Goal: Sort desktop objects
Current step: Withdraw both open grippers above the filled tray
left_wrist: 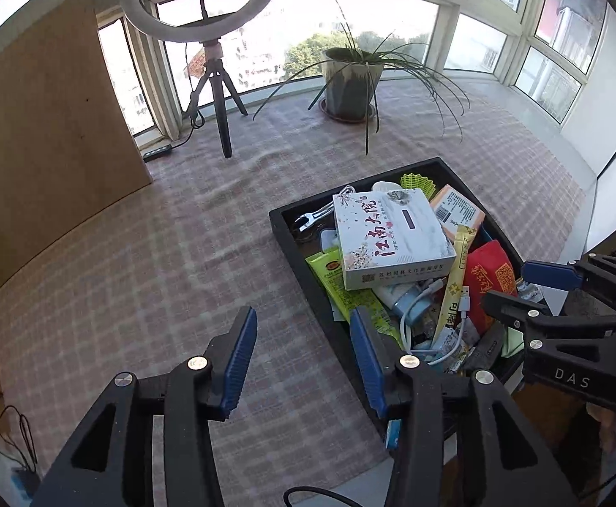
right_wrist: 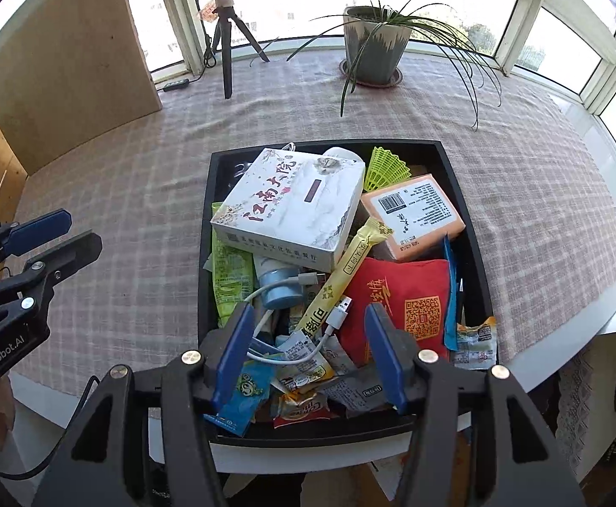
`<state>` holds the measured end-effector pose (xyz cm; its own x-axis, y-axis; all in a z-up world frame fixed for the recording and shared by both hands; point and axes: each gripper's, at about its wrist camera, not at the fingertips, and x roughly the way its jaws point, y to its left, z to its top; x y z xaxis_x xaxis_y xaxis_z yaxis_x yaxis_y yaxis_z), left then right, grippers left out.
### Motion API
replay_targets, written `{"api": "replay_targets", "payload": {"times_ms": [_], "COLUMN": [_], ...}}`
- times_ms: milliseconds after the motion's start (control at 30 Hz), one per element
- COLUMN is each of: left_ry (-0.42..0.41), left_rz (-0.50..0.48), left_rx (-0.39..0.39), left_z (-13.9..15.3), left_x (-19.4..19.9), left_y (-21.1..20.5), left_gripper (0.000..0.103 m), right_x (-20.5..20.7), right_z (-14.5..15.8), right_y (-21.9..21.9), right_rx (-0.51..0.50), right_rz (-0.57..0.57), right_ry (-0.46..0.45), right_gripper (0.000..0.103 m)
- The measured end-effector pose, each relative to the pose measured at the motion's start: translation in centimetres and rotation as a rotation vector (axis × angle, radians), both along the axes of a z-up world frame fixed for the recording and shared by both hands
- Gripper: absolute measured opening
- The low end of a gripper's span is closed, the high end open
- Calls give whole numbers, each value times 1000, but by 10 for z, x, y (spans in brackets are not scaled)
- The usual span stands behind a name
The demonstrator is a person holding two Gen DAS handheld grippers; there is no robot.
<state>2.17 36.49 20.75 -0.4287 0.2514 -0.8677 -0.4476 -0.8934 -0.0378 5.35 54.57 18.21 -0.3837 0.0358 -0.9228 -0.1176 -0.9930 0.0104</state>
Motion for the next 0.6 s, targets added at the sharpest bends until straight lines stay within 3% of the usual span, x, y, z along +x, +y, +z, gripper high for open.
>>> {"api": "replay_targets", "payload": {"times_ms": [200, 367, 600], "left_ry": [37, 3, 45], "left_rz": [105, 179, 277], "left_rx": [-45, -32, -47], "left_z": [-18, -35, -43], "left_x": [4, 3, 10], "left_y": [-63, -117, -182], "left_gripper": [54, 55, 65], "right_x": [-9, -17, -27], "right_z": [0, -11, -30], "right_y": [-64, -124, -202], "right_rx": [-5, -2, 1], "right_rz": [45, 88, 147], "right_ry": [54, 73, 82], "right_gripper": [55, 55, 55]}}
